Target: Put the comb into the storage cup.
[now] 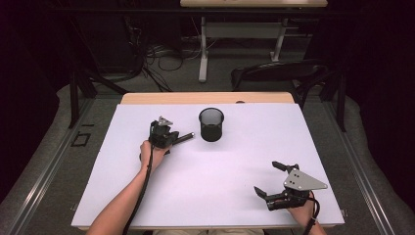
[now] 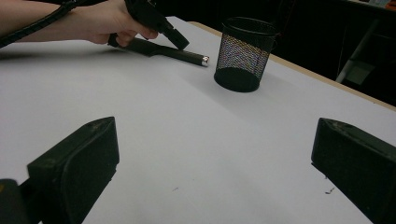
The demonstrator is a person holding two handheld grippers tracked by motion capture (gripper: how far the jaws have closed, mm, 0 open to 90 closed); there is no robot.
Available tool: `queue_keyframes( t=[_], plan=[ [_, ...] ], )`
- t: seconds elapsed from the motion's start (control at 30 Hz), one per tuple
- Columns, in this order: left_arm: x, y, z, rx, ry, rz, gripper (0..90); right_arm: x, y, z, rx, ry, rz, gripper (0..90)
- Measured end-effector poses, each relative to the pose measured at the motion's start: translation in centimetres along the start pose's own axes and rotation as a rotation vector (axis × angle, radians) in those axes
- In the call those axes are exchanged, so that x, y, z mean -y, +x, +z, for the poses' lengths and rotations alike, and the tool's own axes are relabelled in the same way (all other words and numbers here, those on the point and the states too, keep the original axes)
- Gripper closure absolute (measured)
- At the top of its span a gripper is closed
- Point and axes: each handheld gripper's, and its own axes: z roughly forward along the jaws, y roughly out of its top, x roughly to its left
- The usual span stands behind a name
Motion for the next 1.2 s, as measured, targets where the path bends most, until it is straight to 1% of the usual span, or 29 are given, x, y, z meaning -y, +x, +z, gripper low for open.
queue_keyframes(
  t=[0.03, 0.13, 0.2, 0.33, 0.53, 0.6, 0.67, 0.77, 0.8, 0.83, 0.87, 0.97, 1.0, 1.1, 1.2],
  plan=[
    [0.0, -0.2, 0.0, 0.000, 0.000, 0.010, 90.0, 0.0, 0.0, 0.0, 0.000, 0.000, 0.001, 0.4],
    [-0.1, -0.3, -0.1, -0.001, 0.004, 0.017, 90.0, 0.0, 0.0, 0.0, 0.000, 0.001, 0.001, 0.4],
    [-0.1, -0.4, -0.2, 0.002, 0.008, 0.028, 90.0, 0.0, 0.0, 0.0, -0.001, 0.001, 0.001, 0.4],
    [-0.1, -0.4, -0.1, -0.007, 0.009, 0.031, 90.0, 0.0, 0.0, 0.0, -0.001, 0.000, -0.001, 0.4],
    [0.0, -0.3, 0.2, -0.019, 0.003, 0.021, 90.0, -0.1, 0.1, 0.0, -0.003, 0.003, -0.004, 0.4],
    [0.0, -0.4, 0.2, -0.023, 0.015, 0.031, 90.0, 0.0, 0.0, 0.1, -0.001, 0.002, -0.007, 0.4],
    [0.0, -0.4, 0.3, -0.022, 0.017, 0.032, 90.0, 0.0, 0.0, 0.1, -0.002, 0.003, -0.007, 0.4],
    [-0.3, -0.8, 0.6, -0.029, 0.014, 0.046, 90.0, 0.0, 0.0, 0.0, -0.003, 0.005, -0.004, 0.4],
    [-0.4, -0.9, 0.7, -0.029, 0.028, 0.062, 90.0, -0.1, 0.0, 0.0, -0.001, 0.004, -0.007, 0.4],
    [-0.4, -0.9, 0.7, -0.029, 0.028, 0.062, 90.0, -0.1, 0.0, 0.0, -0.001, 0.004, -0.007, 0.4],
    [-0.6, -1.3, 1.0, -0.040, 0.028, 0.066, 90.0, -0.1, -0.1, 0.0, 0.003, -0.001, -0.008, 0.4],
    [-0.8, -1.4, 1.1, -0.043, 0.036, 0.064, 90.0, -0.1, 0.0, -0.1, 0.000, 0.000, -0.009, 0.4],
    [-0.9, -1.4, 1.2, -0.042, 0.031, 0.056, 90.0, -0.1, 0.0, -0.1, 0.000, 0.000, -0.009, 0.4],
    [-1.2, -1.6, 1.3, -0.039, 0.046, 0.069, 90.0, -0.1, 0.0, -0.1, 0.000, 0.000, -0.010, 0.4],
    [-1.3, -1.8, 1.5, -0.033, 0.054, 0.070, 90.0, -0.1, 0.0, -0.1, 0.000, -0.001, -0.009, 0.4]
  ],
)
